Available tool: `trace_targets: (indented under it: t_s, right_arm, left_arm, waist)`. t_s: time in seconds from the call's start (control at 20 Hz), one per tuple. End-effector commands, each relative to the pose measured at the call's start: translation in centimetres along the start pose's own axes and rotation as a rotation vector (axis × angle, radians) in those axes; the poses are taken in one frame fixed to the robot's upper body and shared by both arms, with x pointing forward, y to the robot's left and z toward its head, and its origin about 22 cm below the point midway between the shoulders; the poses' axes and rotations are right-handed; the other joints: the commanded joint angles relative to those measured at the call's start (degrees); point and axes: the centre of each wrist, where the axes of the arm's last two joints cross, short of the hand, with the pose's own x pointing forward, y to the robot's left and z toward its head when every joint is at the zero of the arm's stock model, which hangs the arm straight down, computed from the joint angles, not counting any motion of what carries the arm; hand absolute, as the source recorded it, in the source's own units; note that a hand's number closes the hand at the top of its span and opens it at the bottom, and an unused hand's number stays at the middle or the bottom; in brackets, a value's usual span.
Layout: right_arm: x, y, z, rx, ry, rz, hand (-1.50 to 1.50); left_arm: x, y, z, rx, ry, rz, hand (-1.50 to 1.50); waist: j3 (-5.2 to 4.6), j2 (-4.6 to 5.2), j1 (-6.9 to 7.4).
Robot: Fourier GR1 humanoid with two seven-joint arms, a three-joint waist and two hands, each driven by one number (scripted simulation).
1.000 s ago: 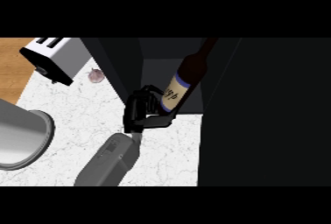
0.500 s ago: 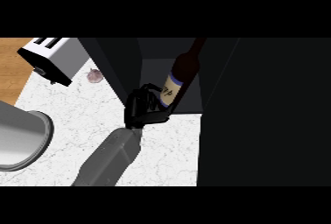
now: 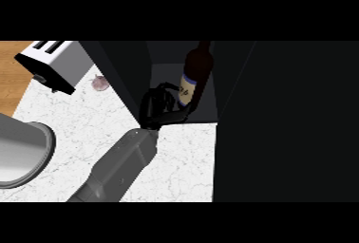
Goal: Pick up the wine, place it into the cabinet and close the cabinet
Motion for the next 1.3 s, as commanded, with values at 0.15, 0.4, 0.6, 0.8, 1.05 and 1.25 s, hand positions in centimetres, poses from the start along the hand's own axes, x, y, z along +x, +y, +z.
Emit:
trace_targets:
  t_s: [0.15, 0.4, 0.6, 0.8, 1.05, 1.25]
  right_arm:
    - [-1.5, -1.6, 1.0, 0.0, 0.002, 0.0, -1.5]
    - [-1.7, -1.2, 0.6, 0.014, -0.01, -0.013, -1.5]
    - [-1.1, -0.9, -0.1, 0.032, -0.02, -0.003, -1.5]
    - [-0.2, 0.3, -1.6, 0.024, -0.013, -0.011, -1.5]
    - [0.6, -0.5, -0.2, 0.028, -0.03, -0.01, -1.5]
    - [-0.9, 0.2, -0.1, 0.042, -0.026, 0.005, -1.5]
  left_arm:
    - [1.0, -0.3, -2.0, -0.001, 0.001, 0.037, 1.5]
    - [2.0, -1.5, -3.1, 0.029, 0.001, 0.027, 1.5]
    - [1.5, 0.7, -3.8, 0.067, 0.01, -0.026, 1.5]
    - [2.0, 0.0, -4.2, 0.068, 0.054, -0.069, 1.5]
    - [1.9, 1.1, -4.5, 0.087, 0.035, -0.054, 1.5]
    - [1.5, 1.9, -4.2, 0.134, -0.006, -0.045, 1.5]
  waist:
    - [0.03, -0.04, 0.08]
    - [0.02, 0.11, -0.79]
    - [0.0, 0.48, -1.04]
    - [-0.04, 0.47, -0.99]
    - [-0.02, 0.47, -1.07]
    - [-0.03, 0.66, -1.54]
